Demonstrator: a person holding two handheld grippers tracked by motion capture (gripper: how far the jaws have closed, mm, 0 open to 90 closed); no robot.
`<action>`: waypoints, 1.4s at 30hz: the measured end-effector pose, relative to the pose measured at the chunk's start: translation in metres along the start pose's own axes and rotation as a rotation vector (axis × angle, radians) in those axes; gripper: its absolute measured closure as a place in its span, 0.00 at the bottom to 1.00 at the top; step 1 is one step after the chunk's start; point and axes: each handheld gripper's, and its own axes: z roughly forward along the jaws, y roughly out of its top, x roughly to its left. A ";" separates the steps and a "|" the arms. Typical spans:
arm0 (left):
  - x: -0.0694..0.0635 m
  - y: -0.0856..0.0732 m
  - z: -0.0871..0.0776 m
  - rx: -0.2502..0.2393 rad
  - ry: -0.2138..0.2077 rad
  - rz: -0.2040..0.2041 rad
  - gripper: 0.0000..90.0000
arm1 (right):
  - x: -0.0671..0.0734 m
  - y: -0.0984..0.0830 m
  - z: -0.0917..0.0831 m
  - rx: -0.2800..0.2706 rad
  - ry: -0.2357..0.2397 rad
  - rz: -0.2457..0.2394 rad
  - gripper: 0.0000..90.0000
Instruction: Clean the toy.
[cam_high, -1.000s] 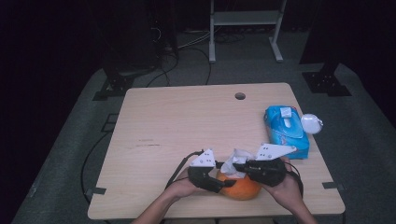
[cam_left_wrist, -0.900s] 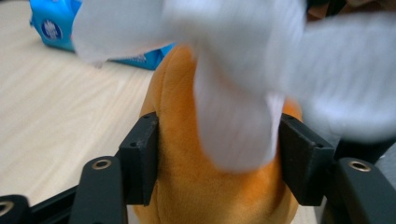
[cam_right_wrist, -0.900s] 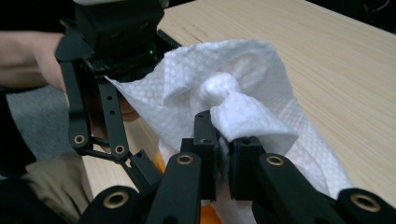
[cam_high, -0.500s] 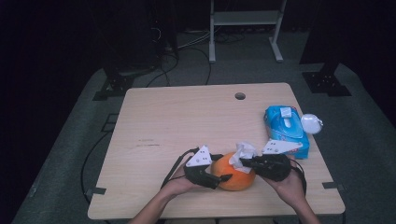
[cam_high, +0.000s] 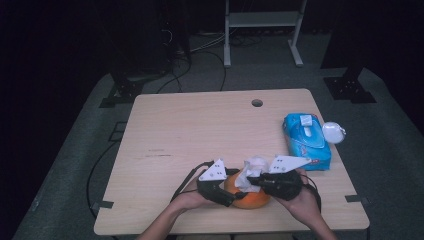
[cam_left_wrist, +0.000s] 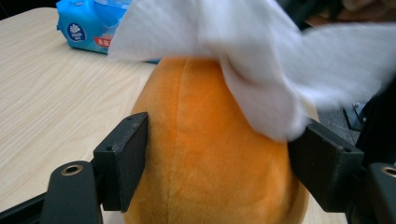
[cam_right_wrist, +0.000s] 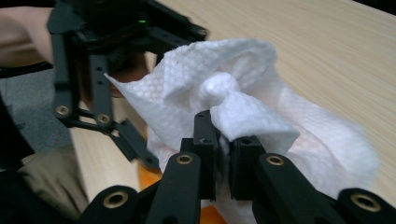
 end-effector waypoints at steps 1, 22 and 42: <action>0.000 0.000 0.000 0.000 0.000 0.000 0.27 | 0.000 0.000 0.000 0.000 0.000 0.000 0.92; 0.002 0.000 -0.001 -0.003 -0.010 -0.011 0.28 | -0.017 -0.010 -0.010 -0.021 -0.045 0.044 0.92; 0.008 0.000 0.000 -0.006 -0.022 -0.109 0.11 | -0.005 -0.003 -0.003 -0.019 0.002 0.004 0.92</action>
